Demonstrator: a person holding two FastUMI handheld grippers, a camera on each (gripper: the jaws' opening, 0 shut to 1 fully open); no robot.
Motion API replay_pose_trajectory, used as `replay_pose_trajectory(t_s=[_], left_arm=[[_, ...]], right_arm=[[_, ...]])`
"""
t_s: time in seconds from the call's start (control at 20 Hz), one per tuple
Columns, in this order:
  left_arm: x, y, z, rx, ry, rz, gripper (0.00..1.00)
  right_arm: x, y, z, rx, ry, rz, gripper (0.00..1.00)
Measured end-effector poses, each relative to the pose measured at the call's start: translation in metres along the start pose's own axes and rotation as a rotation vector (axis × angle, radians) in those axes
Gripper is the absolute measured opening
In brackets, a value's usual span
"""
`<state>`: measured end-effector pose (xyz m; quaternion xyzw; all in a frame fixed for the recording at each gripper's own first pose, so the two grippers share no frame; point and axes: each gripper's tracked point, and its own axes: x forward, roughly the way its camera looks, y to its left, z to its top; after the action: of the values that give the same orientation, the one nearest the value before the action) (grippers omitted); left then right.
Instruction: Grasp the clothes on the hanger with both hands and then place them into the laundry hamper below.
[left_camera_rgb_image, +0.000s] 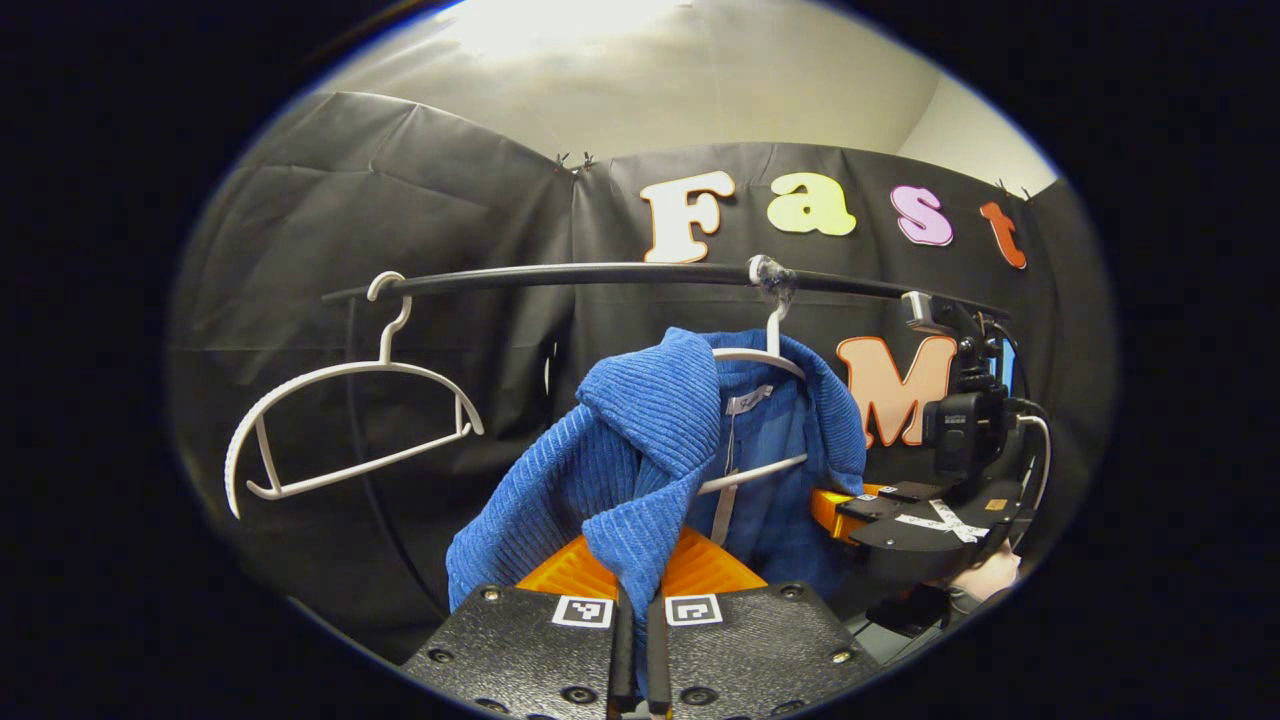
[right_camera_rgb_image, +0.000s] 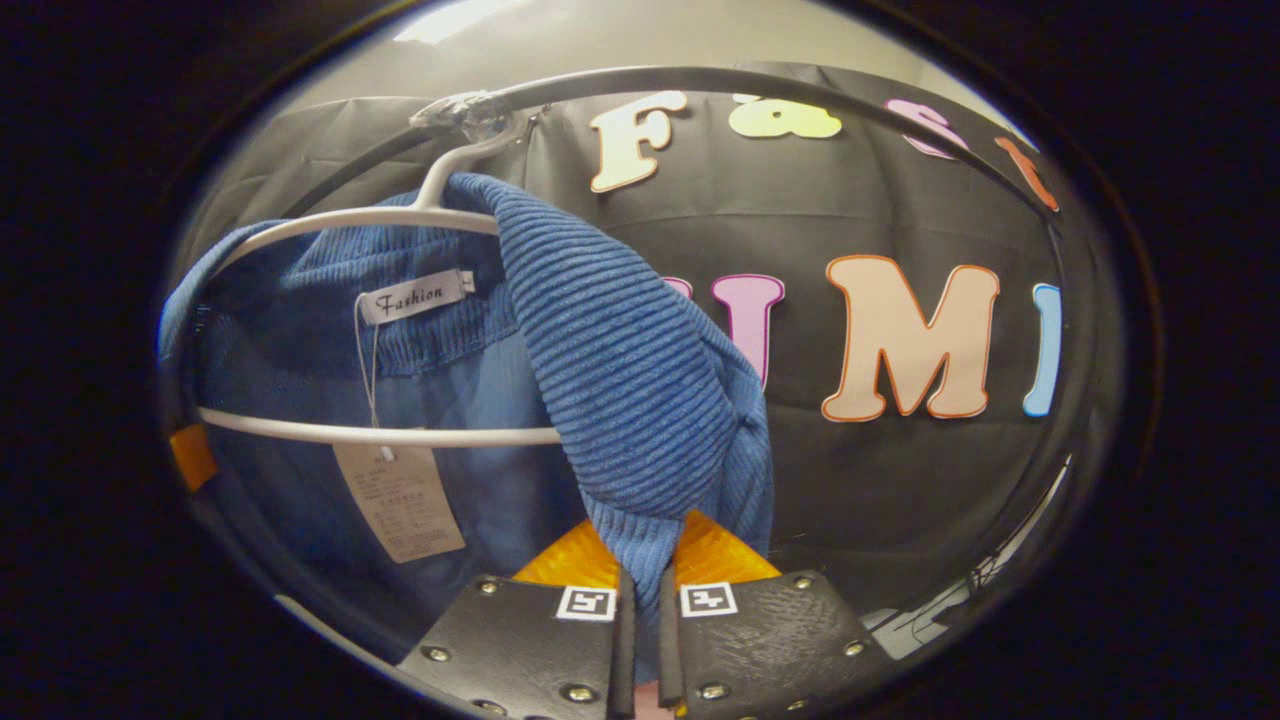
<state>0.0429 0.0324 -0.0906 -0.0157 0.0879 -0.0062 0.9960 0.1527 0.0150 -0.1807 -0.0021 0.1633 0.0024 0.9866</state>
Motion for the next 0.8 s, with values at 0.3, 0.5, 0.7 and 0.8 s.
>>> replay_pose_trajectory(t_s=[0.3,0.5,0.7,0.8], left_arm=[[-0.010,0.005,0.010,-0.085,0.028,-0.047,0.05],[-0.019,0.001,0.014,-0.106,0.047,-0.096,0.05],[-0.024,0.001,0.014,-0.119,0.072,-0.137,0.05],[-0.027,-0.001,0.015,-0.123,0.083,-0.159,0.05]], right_arm=[[-0.003,-0.041,0.029,-0.009,-0.060,-0.081,0.09],[0.003,-0.062,0.050,-0.019,-0.103,-0.116,0.09],[0.010,-0.074,0.070,-0.033,-0.146,-0.141,0.09],[0.014,-0.079,0.081,-0.043,-0.170,-0.156,0.09]])
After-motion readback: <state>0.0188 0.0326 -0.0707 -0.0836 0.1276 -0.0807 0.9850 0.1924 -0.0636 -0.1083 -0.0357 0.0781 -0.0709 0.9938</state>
